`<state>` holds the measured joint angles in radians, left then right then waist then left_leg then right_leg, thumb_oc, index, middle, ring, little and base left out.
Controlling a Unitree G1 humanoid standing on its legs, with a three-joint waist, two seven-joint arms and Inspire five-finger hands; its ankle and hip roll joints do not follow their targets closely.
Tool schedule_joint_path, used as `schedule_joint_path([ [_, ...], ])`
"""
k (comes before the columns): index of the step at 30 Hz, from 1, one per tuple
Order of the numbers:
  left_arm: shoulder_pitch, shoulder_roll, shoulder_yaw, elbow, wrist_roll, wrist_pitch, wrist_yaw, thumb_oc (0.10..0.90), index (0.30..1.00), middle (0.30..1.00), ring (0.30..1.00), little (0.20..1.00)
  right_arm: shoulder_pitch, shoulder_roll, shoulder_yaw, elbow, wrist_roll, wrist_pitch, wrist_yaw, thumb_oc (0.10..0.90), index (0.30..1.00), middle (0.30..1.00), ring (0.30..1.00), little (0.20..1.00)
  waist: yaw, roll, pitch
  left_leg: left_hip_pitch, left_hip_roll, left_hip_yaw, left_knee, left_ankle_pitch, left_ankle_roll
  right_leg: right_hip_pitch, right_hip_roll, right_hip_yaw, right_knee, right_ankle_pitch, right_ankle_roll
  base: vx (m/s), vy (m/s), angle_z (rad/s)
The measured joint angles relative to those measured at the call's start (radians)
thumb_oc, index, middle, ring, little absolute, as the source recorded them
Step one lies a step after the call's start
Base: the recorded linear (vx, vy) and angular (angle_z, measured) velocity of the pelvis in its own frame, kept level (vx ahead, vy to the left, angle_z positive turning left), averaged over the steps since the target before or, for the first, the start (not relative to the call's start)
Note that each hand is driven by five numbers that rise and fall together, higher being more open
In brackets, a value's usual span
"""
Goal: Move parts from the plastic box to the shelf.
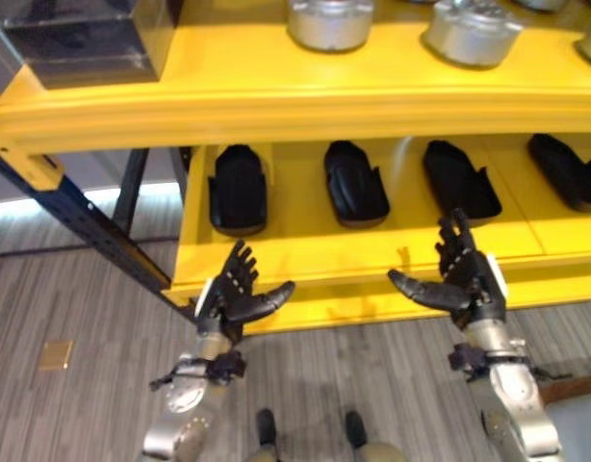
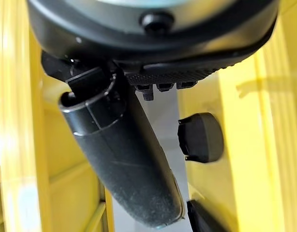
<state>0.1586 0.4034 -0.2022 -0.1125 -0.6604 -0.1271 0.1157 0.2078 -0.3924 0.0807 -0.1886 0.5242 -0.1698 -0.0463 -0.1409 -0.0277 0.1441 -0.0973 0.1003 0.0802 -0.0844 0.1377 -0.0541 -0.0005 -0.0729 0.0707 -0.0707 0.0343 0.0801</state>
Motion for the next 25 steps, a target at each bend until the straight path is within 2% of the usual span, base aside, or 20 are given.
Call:
schedule_joint_path([
  [7,0.037,-0.034,-0.002,0.079,0.007,0.0,-0.021,0.9,1.0,1.0,1.0,1.0,0.069,0.0,0.057,0.132,0.016,0.005,0.053,0.9,1.0,1.0,1.0,1.0,-0.017,-0.005,-0.062,0.008,0.002,0.001,-0.001,-0.01,0.004,0.013,0.001,0.0,-0.014,0.001,-0.002,0.0,0.0,0.0],
  [25,0.058,-0.065,-0.008,0.096,0.032,-0.002,-0.018,0.9,1.0,1.0,1.0,1.0,0.098,-0.002,0.067,0.135,0.031,0.006,0.07,0.9,1.0,1.0,1.0,1.0,-0.021,0.007,-0.088,0.006,0.002,-0.012,-0.001,-0.01,0.004,0.02,0.003,-0.011,-0.015,-0.002,-0.002,0.0,-0.001,0.01],
])
